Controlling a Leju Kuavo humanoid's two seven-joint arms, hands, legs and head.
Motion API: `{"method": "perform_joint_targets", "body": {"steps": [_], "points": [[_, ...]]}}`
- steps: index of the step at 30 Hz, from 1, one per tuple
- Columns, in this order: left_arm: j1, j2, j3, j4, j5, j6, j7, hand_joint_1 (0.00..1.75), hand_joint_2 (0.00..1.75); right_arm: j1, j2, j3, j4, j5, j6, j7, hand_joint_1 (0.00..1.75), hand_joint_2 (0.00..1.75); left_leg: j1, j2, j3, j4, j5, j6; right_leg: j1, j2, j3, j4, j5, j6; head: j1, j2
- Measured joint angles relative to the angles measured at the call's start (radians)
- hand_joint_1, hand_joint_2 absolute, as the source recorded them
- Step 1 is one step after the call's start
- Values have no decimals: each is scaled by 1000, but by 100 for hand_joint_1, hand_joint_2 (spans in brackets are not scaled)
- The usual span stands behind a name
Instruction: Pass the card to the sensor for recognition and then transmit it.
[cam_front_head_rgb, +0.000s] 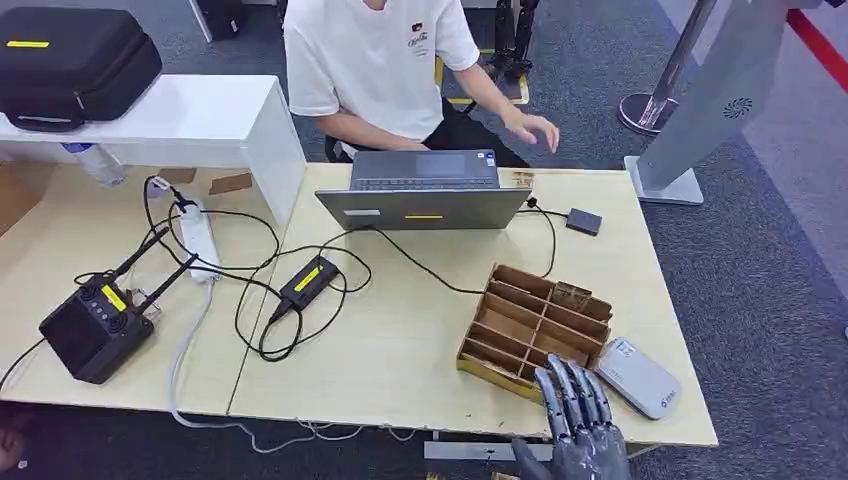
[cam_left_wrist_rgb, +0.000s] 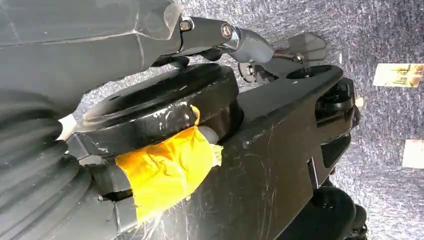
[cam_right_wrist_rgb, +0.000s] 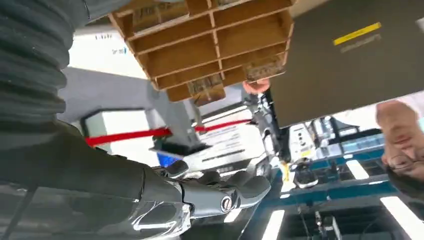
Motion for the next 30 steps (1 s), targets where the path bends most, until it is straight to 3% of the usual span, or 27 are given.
{"method": "perform_joint_targets", "body": {"steps": [10,17,23,30], "points": [[-8,-5,-8,0,-12,8,19,0,175,-92,23,-37,53,70,0,103,0,175,0,0,0,0,0,0,0,0,0,0,0,0,0,0],[-10,-6,-22,0,-18,7,21,0,175,-122,23,-38,88,57,0,108,0,175,0,-1,0,0,0,0,0,0,0,0,0,0,0,0],[-10,-5,-25,0,-12,8,20,0,175,-119,36,-46,113,26,0,63,0,175,0,-1,0,0,0,0,0,0,0,0,0,0,0,0],[-10,-5,-24,1,4,8,20,0,175,-70,96,-125,114,-31,0,-107,0,175,0,-1,0,0,0,0,0,0,0,0,0,0,0,0]]}}
